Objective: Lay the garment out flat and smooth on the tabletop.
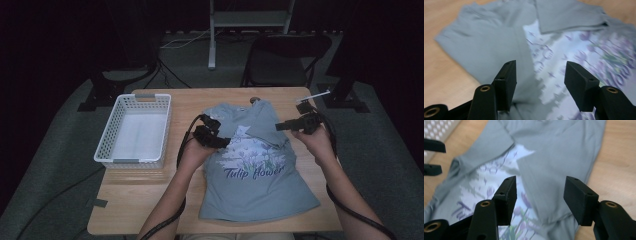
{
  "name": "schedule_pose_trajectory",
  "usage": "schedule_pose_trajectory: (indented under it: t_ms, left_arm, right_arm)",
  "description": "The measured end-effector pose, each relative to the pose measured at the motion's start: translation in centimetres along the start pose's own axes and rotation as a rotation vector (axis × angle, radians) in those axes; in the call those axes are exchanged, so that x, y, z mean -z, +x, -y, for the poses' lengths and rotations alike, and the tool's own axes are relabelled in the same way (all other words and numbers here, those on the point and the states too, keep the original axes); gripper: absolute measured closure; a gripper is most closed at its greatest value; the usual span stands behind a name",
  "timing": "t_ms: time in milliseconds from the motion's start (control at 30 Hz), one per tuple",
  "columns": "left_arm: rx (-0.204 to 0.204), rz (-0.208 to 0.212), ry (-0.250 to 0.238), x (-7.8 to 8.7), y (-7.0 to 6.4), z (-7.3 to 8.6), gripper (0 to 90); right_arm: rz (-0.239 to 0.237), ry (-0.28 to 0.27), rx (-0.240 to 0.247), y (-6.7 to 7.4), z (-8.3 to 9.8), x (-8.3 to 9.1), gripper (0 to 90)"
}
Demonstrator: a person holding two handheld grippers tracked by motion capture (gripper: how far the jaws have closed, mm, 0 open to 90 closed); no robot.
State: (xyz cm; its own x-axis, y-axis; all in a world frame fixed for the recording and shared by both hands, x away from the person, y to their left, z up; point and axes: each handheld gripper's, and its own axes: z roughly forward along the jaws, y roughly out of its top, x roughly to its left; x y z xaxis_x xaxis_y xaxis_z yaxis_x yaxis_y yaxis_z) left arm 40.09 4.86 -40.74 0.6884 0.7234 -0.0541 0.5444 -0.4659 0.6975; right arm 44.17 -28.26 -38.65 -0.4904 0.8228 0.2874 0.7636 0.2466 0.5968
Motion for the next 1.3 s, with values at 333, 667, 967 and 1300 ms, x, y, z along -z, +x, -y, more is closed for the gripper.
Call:
schedule_pose_trajectory:
  t_ms: [333,667,967,1300]
  left_arm:
    - [-0.012,0.082,0.024,0.3,-2.6,3.1,34.8]
    - [0.012,0.145,-0.039,1.1,-4.2,5.1,30.6]
    - [0.046,0.096,-0.069,2.1,-4.6,7.1,21.6]
    - [0.089,0.133,-0.106,2.5,-4.5,9.0,21.6]
  right_arm:
    - [-0.035,0.029,0.052,1.3,3.2,-1.0,29.6]
    - [-0.109,-0.053,0.124,2.2,4.2,-1.4,20.8]
    - [0.015,-0.071,0.115,2.8,3.8,-1.7,9.4]
    - [0.024,0.021,0.054,2.0,1.9,-3.3,6.2]
